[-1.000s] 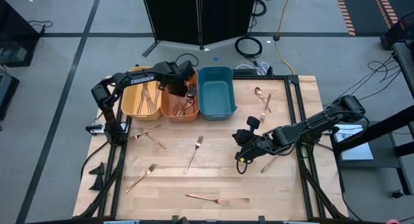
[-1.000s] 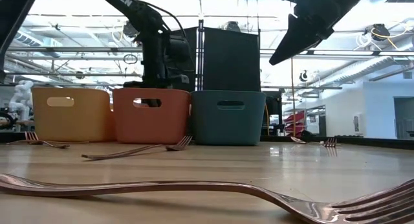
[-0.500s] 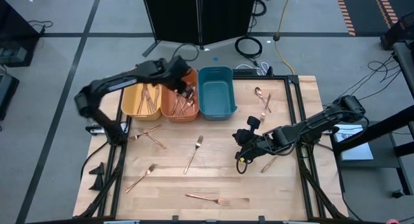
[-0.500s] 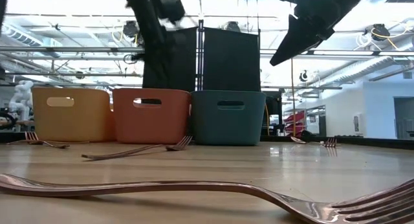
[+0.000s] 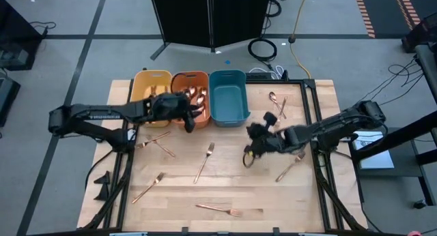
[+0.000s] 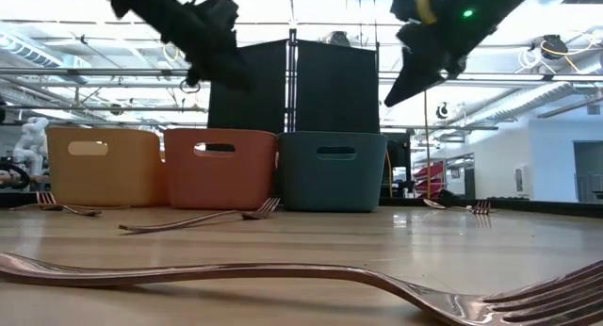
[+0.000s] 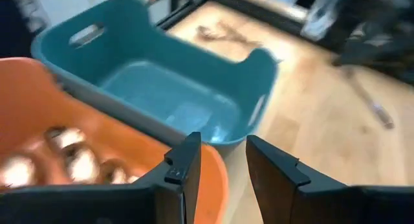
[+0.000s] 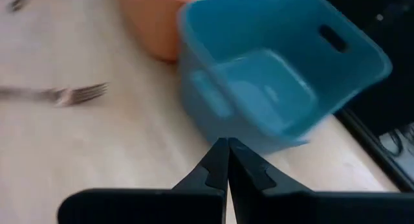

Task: Sort silverware
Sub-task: Put the gold spoon into the orange bin

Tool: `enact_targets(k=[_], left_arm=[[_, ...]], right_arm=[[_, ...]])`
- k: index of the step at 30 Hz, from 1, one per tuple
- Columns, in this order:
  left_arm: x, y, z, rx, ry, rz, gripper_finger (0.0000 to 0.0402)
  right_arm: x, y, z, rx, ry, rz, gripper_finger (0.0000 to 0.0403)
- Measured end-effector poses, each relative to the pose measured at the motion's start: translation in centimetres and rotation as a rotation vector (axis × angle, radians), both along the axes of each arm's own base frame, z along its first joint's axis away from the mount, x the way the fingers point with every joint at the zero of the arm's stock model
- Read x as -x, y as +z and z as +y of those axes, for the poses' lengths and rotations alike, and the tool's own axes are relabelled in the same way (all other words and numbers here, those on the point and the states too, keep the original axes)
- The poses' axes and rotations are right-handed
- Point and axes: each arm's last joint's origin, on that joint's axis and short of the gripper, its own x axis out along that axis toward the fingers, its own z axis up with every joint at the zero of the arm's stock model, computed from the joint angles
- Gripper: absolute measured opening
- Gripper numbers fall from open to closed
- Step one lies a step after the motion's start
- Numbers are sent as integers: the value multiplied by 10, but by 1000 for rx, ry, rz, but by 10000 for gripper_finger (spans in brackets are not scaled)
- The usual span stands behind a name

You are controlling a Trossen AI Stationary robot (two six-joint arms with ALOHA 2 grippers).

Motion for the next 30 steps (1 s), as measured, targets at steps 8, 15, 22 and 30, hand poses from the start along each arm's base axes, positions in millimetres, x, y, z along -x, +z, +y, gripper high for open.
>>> enact_targets(k=[8, 15, 22, 30], left_arm=[[21, -34, -18, -23, -175, -394, 121], [25, -35, -25, -163, -243, -495, 121], [24, -25, -20, -225, -233, -506, 121], [24, -31, -20, -211, -235, -443, 121]], right_arm=[[21, 7, -106, -131, -233, 122, 0], [54, 0, -186, -375, -369, 111, 0], [69, -24, -228, -434, -474, 155, 1], [76, -53, -245, -490, -513, 290, 67]])
